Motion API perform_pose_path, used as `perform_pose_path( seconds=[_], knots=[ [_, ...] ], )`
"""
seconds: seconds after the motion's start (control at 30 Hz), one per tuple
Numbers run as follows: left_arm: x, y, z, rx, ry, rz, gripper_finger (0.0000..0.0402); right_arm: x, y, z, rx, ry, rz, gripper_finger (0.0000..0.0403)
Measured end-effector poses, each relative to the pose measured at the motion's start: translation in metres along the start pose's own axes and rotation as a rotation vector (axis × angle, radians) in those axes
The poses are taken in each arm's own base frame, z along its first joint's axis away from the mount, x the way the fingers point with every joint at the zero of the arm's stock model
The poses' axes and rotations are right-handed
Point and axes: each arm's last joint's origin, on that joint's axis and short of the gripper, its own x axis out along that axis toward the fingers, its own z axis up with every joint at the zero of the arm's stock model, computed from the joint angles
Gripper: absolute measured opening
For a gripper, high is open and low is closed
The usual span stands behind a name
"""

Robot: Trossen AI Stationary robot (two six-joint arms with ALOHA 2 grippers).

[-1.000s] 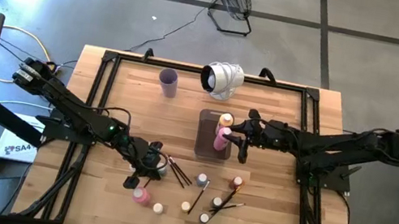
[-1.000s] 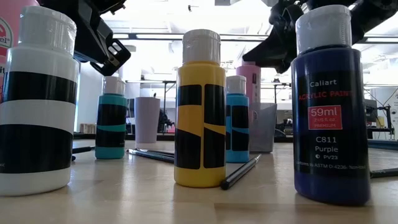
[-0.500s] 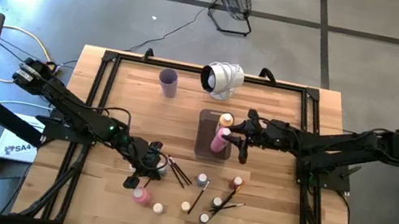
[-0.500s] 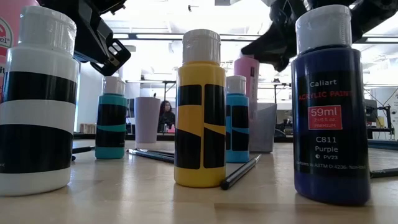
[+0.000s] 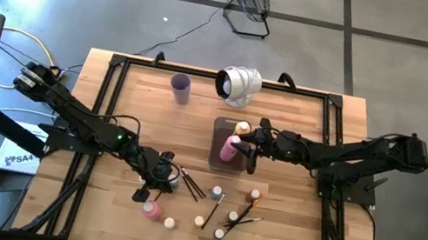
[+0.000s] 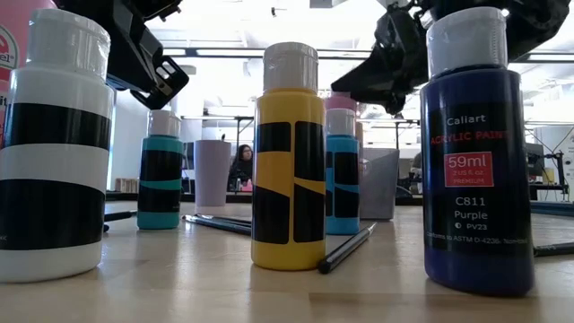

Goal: Pick & Place Paint Supplies
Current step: Put the top pink paint bottle into the black bin

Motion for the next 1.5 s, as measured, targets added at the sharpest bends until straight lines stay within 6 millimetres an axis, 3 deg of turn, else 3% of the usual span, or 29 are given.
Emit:
perform_pose_path(
  seconds=[0.3, 0.57, 1.23, 1.5],
  knots=[
    [0.0, 0.0, 0.0, 0.0, 0.004, 0.0, 0.0006, 0.023, 0.014, 0.023, -0.057, -0.007, -0.045, 0.0114],
    [0.0, 0.0, -0.001, -0.001, 0.005, 0.001, 0.0006, 0.05, 0.013, 0.027, -0.111, 0.044, -0.173, 0.0114],
    [0.0, 0.0, -0.001, -0.001, 0.005, 0.0, 0.0006, 0.049, 0.009, 0.02, -0.076, 0.129, -0.182, 0.0115],
    [0.0, 0.0, -0.001, 0.0, 0.005, 0.0, 0.0006, 0.049, 0.011, 0.021, -0.07, 0.129, -0.128, 0.0146]
  ],
)
